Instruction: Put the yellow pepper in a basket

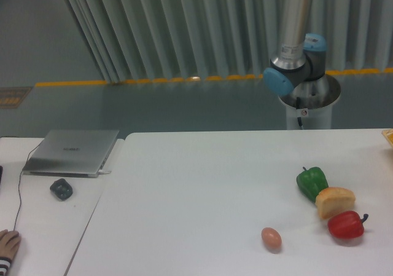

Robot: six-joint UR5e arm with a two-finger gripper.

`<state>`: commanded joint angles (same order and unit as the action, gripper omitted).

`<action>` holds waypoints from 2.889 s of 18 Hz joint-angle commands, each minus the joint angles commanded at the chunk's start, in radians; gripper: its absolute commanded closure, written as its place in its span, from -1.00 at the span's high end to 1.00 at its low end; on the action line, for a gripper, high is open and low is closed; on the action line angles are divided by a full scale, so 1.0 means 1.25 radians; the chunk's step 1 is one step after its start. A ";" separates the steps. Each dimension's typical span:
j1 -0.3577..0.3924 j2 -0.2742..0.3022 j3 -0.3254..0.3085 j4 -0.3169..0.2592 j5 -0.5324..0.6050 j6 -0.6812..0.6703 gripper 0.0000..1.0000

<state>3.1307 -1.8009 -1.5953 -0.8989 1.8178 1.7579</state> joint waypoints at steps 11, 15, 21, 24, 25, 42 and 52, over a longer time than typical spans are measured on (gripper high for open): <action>-0.049 -0.036 -0.020 -0.001 0.001 0.001 1.00; -0.140 -0.038 -0.017 0.001 -0.002 0.015 1.00; -0.216 -0.054 -0.067 -0.007 -0.002 0.009 1.00; -0.234 -0.054 -0.092 -0.011 -0.006 0.015 1.00; -0.244 -0.052 -0.096 -0.030 -0.013 0.015 1.00; -0.405 0.060 -0.079 -0.350 -0.135 0.006 1.00; -0.426 0.031 -0.058 -0.344 -0.147 0.014 1.00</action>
<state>2.5986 -1.7625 -1.6675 -1.3284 1.6337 1.7748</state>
